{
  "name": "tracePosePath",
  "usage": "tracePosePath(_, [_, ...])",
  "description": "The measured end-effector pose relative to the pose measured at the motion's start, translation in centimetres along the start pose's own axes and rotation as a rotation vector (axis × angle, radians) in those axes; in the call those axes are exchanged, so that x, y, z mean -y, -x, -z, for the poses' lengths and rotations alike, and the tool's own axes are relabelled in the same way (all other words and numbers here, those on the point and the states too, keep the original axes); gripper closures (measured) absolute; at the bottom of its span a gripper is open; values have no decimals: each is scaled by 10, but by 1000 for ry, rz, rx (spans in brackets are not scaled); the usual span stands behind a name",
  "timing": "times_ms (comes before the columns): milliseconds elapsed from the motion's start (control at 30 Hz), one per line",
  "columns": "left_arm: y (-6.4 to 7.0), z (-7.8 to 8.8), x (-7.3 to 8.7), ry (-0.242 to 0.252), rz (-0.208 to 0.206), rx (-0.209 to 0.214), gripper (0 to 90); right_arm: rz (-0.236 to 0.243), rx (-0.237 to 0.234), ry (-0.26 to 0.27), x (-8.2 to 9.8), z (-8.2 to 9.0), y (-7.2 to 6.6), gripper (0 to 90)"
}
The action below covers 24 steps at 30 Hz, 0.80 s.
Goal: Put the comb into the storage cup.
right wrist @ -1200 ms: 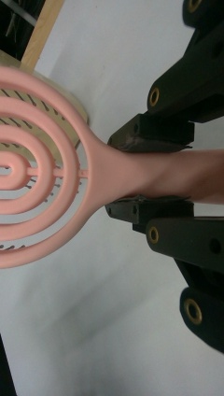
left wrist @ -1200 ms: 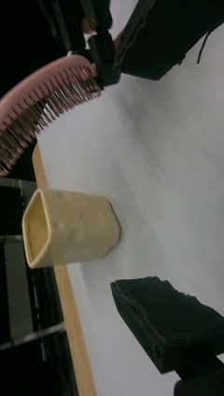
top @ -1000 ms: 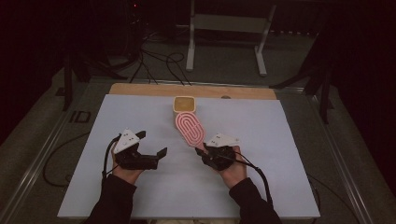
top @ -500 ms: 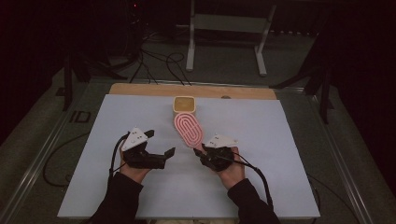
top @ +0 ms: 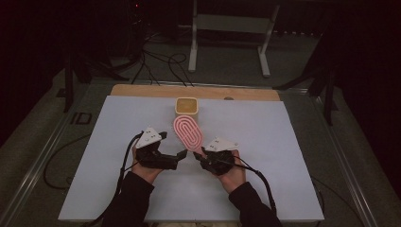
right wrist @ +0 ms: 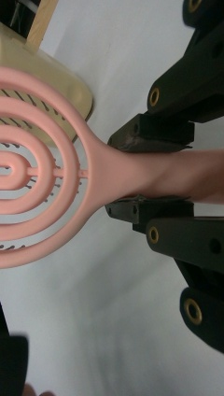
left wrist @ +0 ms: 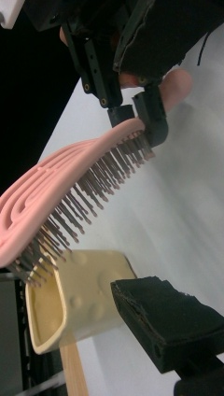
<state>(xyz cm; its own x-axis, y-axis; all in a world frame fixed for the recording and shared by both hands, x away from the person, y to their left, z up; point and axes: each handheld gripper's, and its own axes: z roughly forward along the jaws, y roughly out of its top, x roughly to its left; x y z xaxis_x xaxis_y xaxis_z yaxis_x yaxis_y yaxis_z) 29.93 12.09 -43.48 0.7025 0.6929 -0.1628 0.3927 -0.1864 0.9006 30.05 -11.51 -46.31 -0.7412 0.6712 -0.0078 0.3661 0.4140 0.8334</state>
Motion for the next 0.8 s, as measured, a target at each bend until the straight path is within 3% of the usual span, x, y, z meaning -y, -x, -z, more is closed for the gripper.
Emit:
tracePosePath(367, [4, -15, -2, -45, 49, 20, 53, 9, -11, 3, 0, -3, -6, 700])
tracePosePath(667, [7, -23, -4, -53, 97, -17, 203, 13, -17, 6, 1, -4, -9, 700])
tracePosePath(800, [8, -26, -4, -52, 119, -13, 277, 19, -17, 13, 0, -4, -10, 700])
